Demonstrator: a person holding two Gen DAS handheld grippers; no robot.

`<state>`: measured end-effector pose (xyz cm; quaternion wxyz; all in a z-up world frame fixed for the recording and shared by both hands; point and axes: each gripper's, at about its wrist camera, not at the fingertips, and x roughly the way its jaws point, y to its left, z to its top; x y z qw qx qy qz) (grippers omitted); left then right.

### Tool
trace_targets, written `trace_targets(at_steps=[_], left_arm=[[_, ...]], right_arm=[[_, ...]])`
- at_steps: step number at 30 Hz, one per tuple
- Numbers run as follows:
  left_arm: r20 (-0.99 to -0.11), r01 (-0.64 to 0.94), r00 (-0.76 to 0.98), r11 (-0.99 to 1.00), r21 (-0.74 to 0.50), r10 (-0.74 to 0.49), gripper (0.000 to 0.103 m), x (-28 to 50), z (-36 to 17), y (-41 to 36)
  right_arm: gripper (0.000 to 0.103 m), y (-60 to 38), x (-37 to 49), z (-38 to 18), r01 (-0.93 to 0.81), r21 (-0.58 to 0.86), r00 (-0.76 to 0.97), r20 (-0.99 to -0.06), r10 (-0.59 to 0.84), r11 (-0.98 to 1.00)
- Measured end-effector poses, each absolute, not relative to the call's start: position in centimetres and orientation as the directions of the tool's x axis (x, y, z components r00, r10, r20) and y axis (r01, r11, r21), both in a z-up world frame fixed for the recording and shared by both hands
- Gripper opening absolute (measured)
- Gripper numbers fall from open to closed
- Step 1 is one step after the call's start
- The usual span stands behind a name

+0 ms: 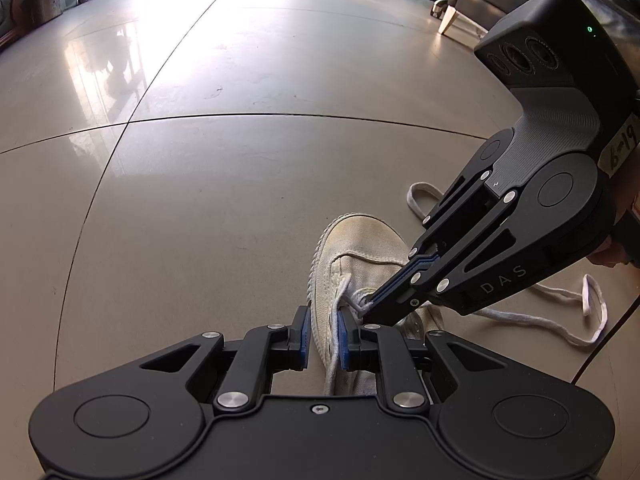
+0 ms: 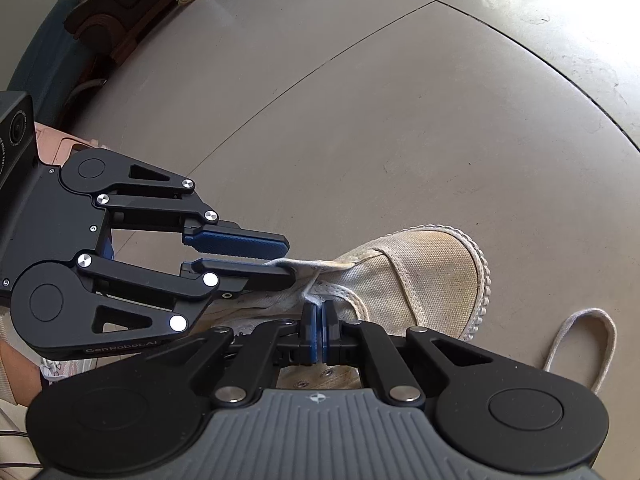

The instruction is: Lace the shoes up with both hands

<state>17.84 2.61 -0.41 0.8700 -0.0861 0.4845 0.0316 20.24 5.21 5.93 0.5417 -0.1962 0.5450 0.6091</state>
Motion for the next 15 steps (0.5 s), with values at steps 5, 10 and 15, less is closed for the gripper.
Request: trace_targets(at_steps=[5, 10, 15], left_arm=[[-0.849, -0.136, 0.528, 0.983, -0.120, -0.030, 0.014, 17.8, -0.4, 2.7], [-0.850, -0.135, 0.526, 0.984, -0.120, -0.032, 0.014, 17.9, -0.3, 2.6], [-0.844, -0.138, 0.535, 0.982, -0.132, -0.038, 0.013, 17.5, 0.4, 2.6]], right_arm=[[0.003, 4.8, 20.6, 5.7, -0.861, 0.459, -0.318, -0.820, 0.476, 0.217], [0.003, 4.9, 20.2, 5.4, -0.867, 0.448, -0.297, -0.816, 0.496, 0.218], [0.003, 4.8, 18.4, 5.6, -0.904, 0.379, -0.214, -0.802, 0.557, 0.198]])
